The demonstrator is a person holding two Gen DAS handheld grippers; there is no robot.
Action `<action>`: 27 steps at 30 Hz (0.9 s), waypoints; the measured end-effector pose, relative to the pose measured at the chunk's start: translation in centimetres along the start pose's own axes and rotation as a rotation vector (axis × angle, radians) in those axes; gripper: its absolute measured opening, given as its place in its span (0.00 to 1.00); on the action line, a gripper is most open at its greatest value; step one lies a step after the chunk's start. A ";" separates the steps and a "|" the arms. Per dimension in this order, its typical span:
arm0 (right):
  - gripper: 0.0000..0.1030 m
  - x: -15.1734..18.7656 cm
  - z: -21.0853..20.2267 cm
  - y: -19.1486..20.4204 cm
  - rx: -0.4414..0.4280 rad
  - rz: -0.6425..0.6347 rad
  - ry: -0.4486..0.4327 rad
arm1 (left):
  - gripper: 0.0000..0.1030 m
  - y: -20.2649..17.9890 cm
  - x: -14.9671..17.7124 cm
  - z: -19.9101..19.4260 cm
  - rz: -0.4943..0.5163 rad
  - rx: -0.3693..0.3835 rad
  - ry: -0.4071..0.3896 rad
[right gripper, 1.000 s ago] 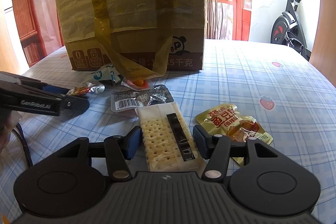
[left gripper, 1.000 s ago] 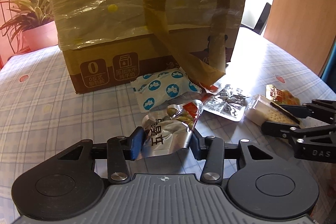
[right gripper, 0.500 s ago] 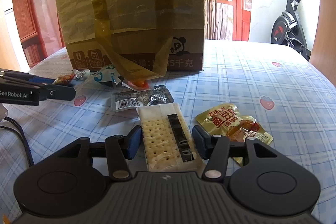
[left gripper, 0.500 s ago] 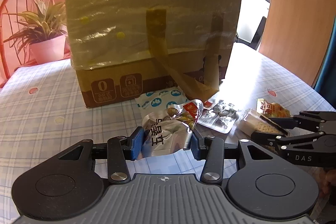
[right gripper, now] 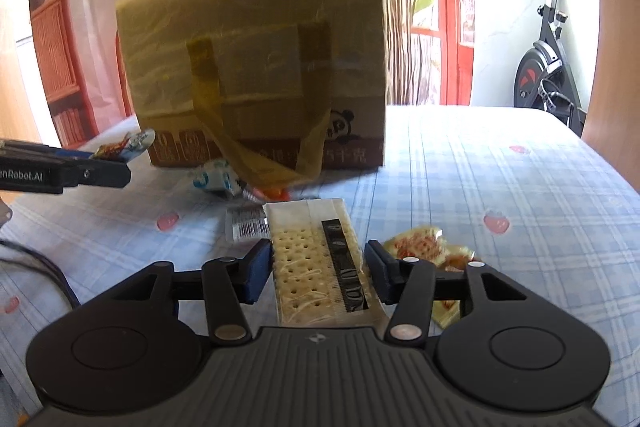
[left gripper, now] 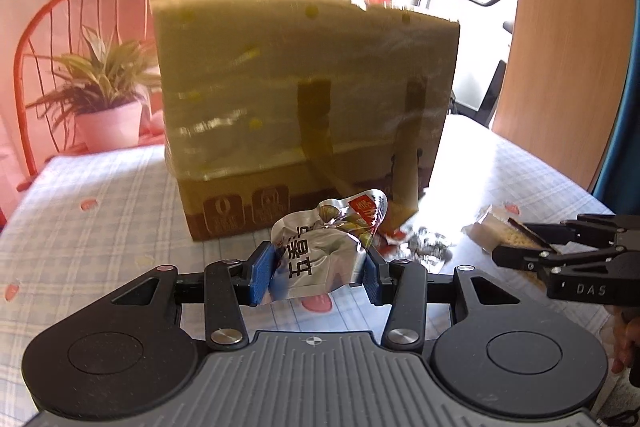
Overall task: Organize snacks
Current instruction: 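Lift the silver printed packet and cracker packet up over the box opening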
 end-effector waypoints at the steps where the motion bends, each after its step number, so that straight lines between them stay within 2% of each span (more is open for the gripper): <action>1: 0.52 -0.5 -0.2 0.1 -0.003 -0.005 -0.013 | 0.47 0.1 -0.4 -0.3 0.002 0.001 -0.009; 7: 0.52 -5.3 -1.5 0.8 -0.029 -0.033 -0.119 | 0.47 0.4 -4.1 -2.1 0.023 0.013 -0.113; 16: 0.52 -15.6 -1.7 2.0 -0.071 -0.117 -0.267 | 0.47 0.7 -12.1 -3.3 0.065 0.045 -0.260; 23: 0.52 -22.9 1.8 2.3 -0.073 -0.137 -0.295 | 0.48 2.3 -17.7 -0.8 0.066 0.033 -0.280; 27: 0.52 -25.4 5.2 1.9 -0.055 -0.118 -0.258 | 0.48 3.4 -19.6 2.5 0.047 0.025 -0.232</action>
Point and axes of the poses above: each gripper's, at about its wrist camera, not at the fingertips, and z roughly the way its jaws point, y to its left, x to its underside, the point moved 3 cm from there along z, roughly the way its jaws point, and after that the axes turned 4 degrees about -y, right-handed, at the moved point
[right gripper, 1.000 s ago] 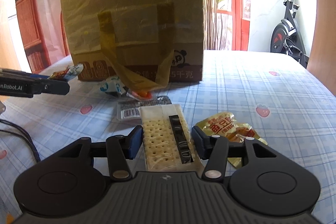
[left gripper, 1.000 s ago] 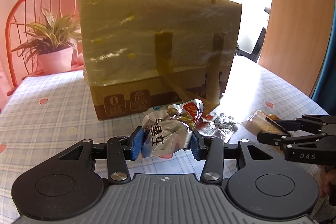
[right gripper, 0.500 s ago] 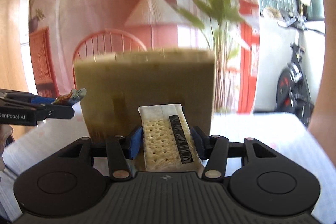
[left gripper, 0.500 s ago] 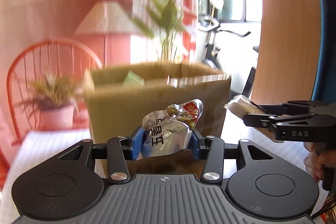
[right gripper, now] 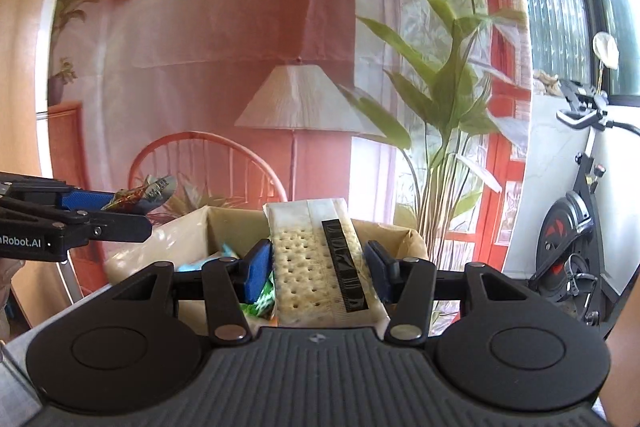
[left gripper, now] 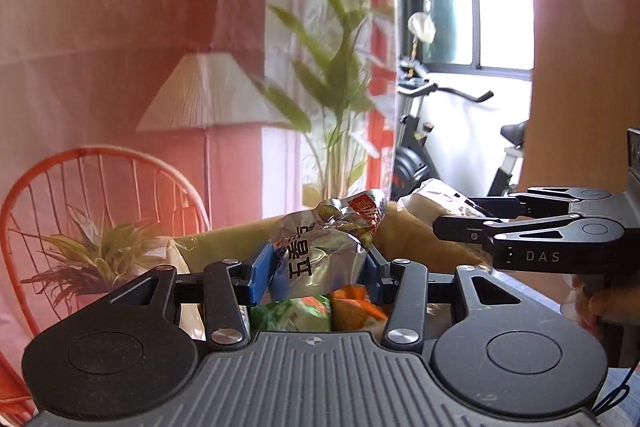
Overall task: Organize snacks
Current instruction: 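Lift the silver printed packet and cracker packet up over the box opening, then open both tools to drop the packets into the box, then move both tools back down toward the gold sachet and white-blue packet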
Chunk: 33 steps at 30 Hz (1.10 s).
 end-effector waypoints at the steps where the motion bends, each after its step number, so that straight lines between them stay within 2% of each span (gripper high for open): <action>1: 0.52 0.0 0.9 -0.2 0.008 -0.002 0.013 | 0.48 0.4 -0.1 0.9 -0.003 -0.009 0.012; 6: 0.52 0.9 4.6 -0.8 0.047 0.014 0.078 | 0.48 1.4 0.1 4.2 -0.031 0.006 0.063; 11: 0.52 2.2 6.8 -0.6 0.044 -0.033 0.136 | 0.48 2.5 0.9 5.7 -0.047 -0.018 0.104; 14: 0.52 2.9 7.4 -0.6 0.049 -0.015 0.154 | 0.48 2.4 1.3 5.7 -0.024 -0.018 0.122; 23: 0.51 3.4 6.9 -1.1 0.061 -0.005 0.158 | 0.55 1.8 1.8 6.1 0.000 -0.032 0.143; 25: 0.51 3.3 6.8 -1.1 0.061 -0.008 0.154 | 0.60 1.7 1.9 6.1 0.010 -0.042 0.147; 27: 0.51 3.2 6.6 -1.1 0.057 -0.004 0.152 | 0.65 1.8 1.8 6.0 0.008 -0.062 0.140; 33: 0.51 2.9 5.0 -0.9 0.049 0.007 0.123 | 0.69 2.0 1.1 4.5 -0.011 -0.073 0.103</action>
Point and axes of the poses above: each gripper's, at about its wrist camera, not at the fingertips, and z roughly the way its jaws point, y to its left, x to its underside, the point moved 3 cm from there along z, roughly the way its jaws point, and after that the axes turned 4 degrees about -y, right-handed, at the moved point
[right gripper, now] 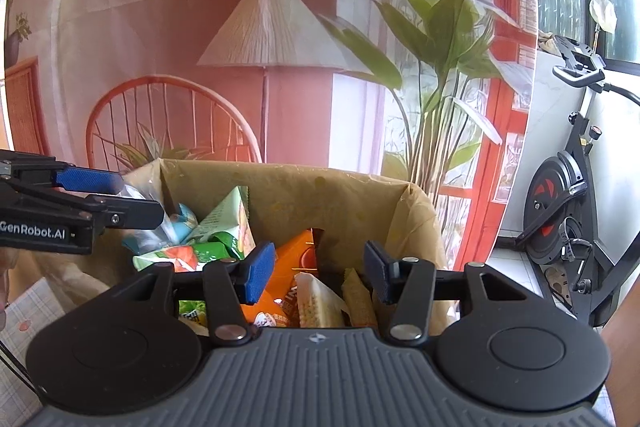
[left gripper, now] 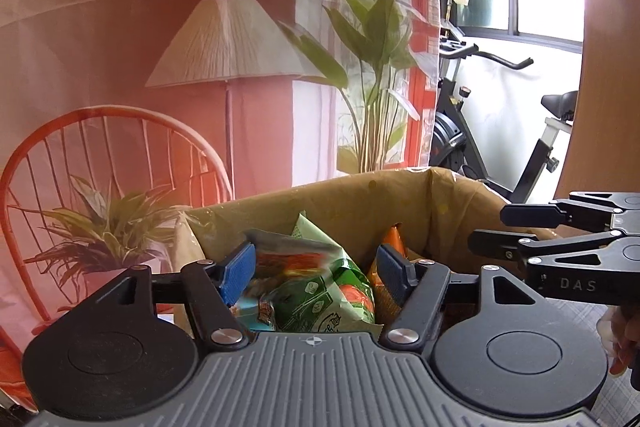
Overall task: Organize snacks
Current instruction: 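Move both tools back down toward the gold sachet and white-blue packet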
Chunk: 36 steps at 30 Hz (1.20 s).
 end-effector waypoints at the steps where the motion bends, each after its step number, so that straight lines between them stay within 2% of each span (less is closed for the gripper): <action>1: 0.52 0.0 -0.4 0.0 -0.003 0.003 -0.007 | 0.71 0.0 -0.1 -0.4 0.000 0.001 -0.008; 6: 0.52 0.1 -3.1 -0.3 -0.007 0.013 -0.055 | 0.75 -0.5 -0.2 -2.7 -0.004 0.026 -0.042; 9: 0.52 0.6 -5.0 -0.8 -0.009 0.034 -0.083 | 0.83 -1.0 0.2 -4.4 -0.012 0.049 -0.066; 13: 0.52 2.2 -7.8 -1.5 -0.013 0.049 -0.111 | 0.85 -1.5 1.7 -6.6 -0.022 0.093 -0.081; 16: 0.52 4.2 -9.3 -2.2 -0.007 0.042 -0.096 | 0.85 -1.6 3.3 -7.8 -0.047 0.107 -0.083; 20: 0.52 8.0 -10.4 -3.3 0.012 0.042 -0.031 | 0.85 -1.7 5.9 -8.7 -0.075 0.116 -0.063; 26: 0.52 15.3 -10.9 -4.2 0.015 0.029 0.142 | 0.85 -2.0 10.1 -8.3 -0.083 0.113 0.007; 30: 0.54 19.6 -10.9 -4.0 0.019 -0.034 0.254 | 0.85 -1.8 12.3 -7.5 -0.098 0.102 0.061; 36: 0.64 23.0 -10.2 -4.7 0.033 -0.038 0.336 | 0.85 -1.4 14.1 -6.5 -0.124 0.102 0.117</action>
Point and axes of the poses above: each gripper's, at about its wrist camera, not at the fingertips, and z roughly the way its jaws point, y to its left, x to its underside, the point moved 3 cm from there along z, roughly the way its jaws point, and after that the axes turned 4 degrees about -y, right-handed, at the moved point
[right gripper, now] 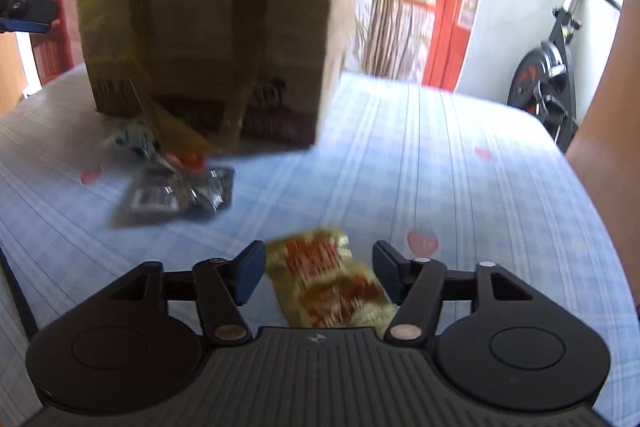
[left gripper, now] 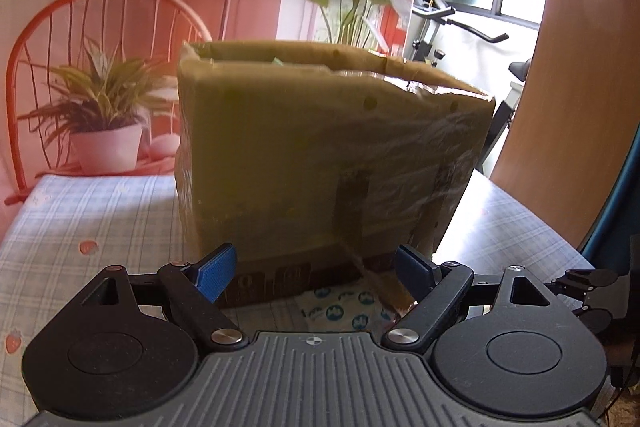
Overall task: Organize snacks
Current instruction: 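Move both tools back down toward the gold sachet and white-blue packet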
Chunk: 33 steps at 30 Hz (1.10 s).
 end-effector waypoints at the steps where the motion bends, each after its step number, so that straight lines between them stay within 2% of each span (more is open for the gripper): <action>1: 0.65 0.1 0.3 -0.2 0.003 0.008 0.009 | 0.85 0.0 0.2 0.2 0.000 0.002 0.010; 5: 0.68 0.6 0.5 -0.8 -0.008 0.055 0.013 | 0.85 0.1 1.3 0.9 0.004 0.014 0.051; 10: 0.68 0.8 0.2 -0.5 -0.011 0.050 0.004 | 0.85 -0.1 2.5 2.4 -0.006 0.033 0.101; 18: 0.68 1.3 -0.3 -0.1 -0.002 0.057 -0.013 | 0.85 -1.4 3.5 3.4 0.001 0.047 0.133; 26: 0.60 1.2 -0.4 0.7 0.027 0.071 -0.015 | 0.85 -1.4 4.3 4.0 -0.019 0.051 0.159; 33: 0.59 1.4 -0.3 2.0 0.026 0.068 -0.050 | 0.85 -1.6 4.3 6.0 -0.072 0.051 0.172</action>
Point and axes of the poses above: each gripper's, at about its wrist camera, not at the fingertips, and z roughly the way its jaws point, y to its left, x to its underside, the point moved 3 cm from there along z, roughly the way its jaws point, and after that the axes turned 4 degrees about -y, right-handed, at the moved point
